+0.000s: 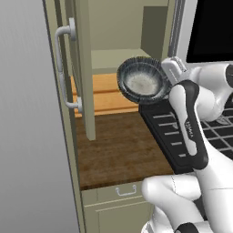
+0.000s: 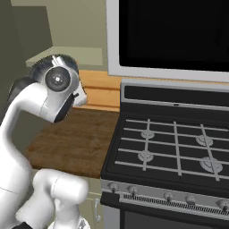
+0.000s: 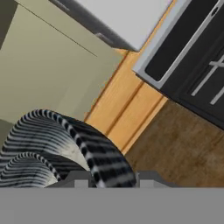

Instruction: Pick up the bowls on the counter and stack them on top of one another in the open cabinet. Place the smaller bowl on top of the larger bowl.

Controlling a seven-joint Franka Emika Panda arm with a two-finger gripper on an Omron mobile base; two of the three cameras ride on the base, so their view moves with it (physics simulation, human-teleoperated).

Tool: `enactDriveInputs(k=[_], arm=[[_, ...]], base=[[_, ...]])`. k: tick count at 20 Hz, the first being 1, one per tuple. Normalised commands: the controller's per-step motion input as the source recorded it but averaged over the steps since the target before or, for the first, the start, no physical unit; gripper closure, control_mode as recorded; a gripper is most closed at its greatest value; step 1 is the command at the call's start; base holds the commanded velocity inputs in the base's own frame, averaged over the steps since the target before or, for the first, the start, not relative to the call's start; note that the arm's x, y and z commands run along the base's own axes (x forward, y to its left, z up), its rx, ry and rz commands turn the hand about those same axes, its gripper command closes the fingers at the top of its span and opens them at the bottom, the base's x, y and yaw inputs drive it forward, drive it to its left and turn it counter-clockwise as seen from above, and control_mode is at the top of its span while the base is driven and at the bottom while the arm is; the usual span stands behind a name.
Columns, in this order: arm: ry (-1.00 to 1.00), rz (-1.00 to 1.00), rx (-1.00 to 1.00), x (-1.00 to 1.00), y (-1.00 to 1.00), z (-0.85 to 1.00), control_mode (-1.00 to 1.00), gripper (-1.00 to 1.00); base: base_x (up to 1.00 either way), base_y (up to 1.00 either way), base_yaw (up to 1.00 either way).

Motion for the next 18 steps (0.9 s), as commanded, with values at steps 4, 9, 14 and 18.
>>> enactDriveInputs(k=[4,9,14,18], arm=[[0.00,-0.08,0.00,0.45,0.04,0.99,-1.00,1.00],[0.12,-0.11,0.01,0.80,0.13,0.49,-1.00,1.00],[0.21,-0.24,0.01,0.98,0.25,-0.15,-1.00,1.00],[0.07,-0.27,0.00,0.72,0.39,-0.06,-1.00,1.00]], base=[[0.00,0.00,0.00],[0.00,0.00,0.00],[0.00,0.00,0.00],[0.00,0.00,0.00]])
